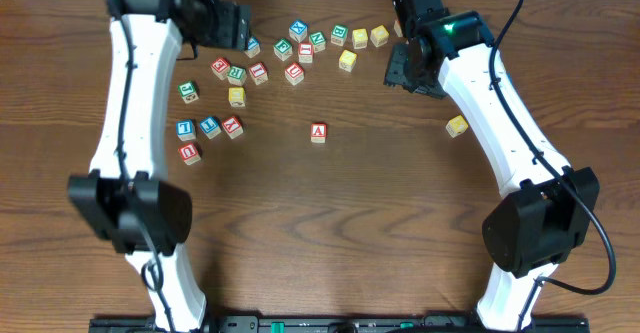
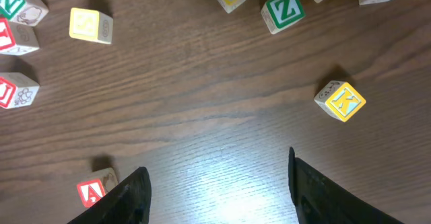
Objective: Spell out AI2
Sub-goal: 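Move the left gripper over the red I block and grasp it, then carry the I block with the left gripper beside the A block, then place the I block right of A, release and raise the left gripper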
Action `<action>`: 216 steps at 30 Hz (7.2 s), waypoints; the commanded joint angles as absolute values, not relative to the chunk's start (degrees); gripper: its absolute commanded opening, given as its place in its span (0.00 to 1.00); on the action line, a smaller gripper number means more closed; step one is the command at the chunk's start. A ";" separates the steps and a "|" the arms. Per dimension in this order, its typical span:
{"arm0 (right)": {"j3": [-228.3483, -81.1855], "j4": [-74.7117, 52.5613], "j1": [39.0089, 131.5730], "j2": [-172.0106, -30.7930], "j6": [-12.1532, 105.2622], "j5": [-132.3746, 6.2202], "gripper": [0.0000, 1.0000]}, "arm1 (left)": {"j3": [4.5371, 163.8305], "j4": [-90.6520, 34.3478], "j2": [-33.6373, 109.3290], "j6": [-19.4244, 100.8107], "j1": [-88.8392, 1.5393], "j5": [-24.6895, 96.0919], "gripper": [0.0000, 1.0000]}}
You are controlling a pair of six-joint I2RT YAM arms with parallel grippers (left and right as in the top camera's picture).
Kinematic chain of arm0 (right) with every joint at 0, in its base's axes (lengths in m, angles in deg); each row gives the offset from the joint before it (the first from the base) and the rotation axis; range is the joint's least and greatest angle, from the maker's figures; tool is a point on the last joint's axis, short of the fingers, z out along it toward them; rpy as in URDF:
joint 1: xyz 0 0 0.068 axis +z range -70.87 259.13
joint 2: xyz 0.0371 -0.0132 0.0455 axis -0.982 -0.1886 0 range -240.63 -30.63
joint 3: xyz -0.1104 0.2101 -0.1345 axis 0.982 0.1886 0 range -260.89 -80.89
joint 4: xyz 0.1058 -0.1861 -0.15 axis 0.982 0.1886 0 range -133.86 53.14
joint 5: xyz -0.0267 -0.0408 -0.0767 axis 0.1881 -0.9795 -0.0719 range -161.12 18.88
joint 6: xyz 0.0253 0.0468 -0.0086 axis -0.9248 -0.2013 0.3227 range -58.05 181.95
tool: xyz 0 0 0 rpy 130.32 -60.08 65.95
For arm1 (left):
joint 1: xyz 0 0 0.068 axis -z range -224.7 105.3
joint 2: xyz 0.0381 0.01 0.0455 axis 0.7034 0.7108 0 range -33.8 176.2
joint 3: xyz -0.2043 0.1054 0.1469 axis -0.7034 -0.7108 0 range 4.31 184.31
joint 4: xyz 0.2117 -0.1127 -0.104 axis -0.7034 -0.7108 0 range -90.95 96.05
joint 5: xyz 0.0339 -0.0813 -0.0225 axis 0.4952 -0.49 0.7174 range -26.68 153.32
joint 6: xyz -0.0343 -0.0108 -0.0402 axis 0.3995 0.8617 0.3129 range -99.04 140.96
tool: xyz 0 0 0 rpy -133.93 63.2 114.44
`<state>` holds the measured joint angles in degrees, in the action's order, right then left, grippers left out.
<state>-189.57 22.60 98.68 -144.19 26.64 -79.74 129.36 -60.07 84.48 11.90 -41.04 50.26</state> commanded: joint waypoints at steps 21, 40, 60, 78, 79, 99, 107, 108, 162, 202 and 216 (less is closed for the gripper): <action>-189.95 23.03 98.33 -144.10 27.36 -80.20 0.61 | 128.90 -51.94 101.74 -7.38 -36.84 51.46 0.64; -189.88 24.65 98.33 -144.12 27.36 -80.20 0.61 | 128.16 -46.13 107.17 -12.67 -36.95 52.49 0.64; -189.86 25.33 98.33 -144.12 27.39 -80.25 0.61 | 128.16 -45.91 110.66 -12.65 -36.99 55.02 0.40; -189.86 24.02 98.28 -144.12 27.36 -82.06 0.64 | 128.23 -45.80 108.52 -8.76 -36.84 55.02 0.24; -189.86 23.71 98.24 -144.12 27.36 -82.28 0.64 | 128.38 -45.76 107.95 -8.26 -36.84 55.02 0.24; -189.88 20.02 87.68 -144.10 31.87 -83.63 0.66 | 128.73 -51.22 80.85 19.81 -34.96 55.02 0.25; -189.88 20.48 82.94 -144.10 32.52 -83.63 0.67 | 128.53 -60.56 79.28 21.82 -27.16 55.04 0.25; -189.88 20.56 82.57 -144.10 32.50 -83.61 0.68 | 128.36 -61.25 79.43 22.67 -26.04 55.04 0.25; -189.88 21.76 81.41 -144.10 33.99 -83.63 0.85 | 115.09 -48.91 104.02 45.97 -9.08 64.42 0.37; -189.88 22.44 81.59 -144.10 33.99 -83.00 0.82 | 119.22 -44.45 86.62 35.81 -11.97 74.43 0.54; -192.81 20.45 86.64 -144.16 47.04 -75.04 0.85 | 119.20 -46.44 73.96 29.58 -16.54 76.01 1.00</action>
<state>-189.81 20.28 85.61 -144.19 42.31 -77.64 118.04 -46.02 76.00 32.84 -13.65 74.63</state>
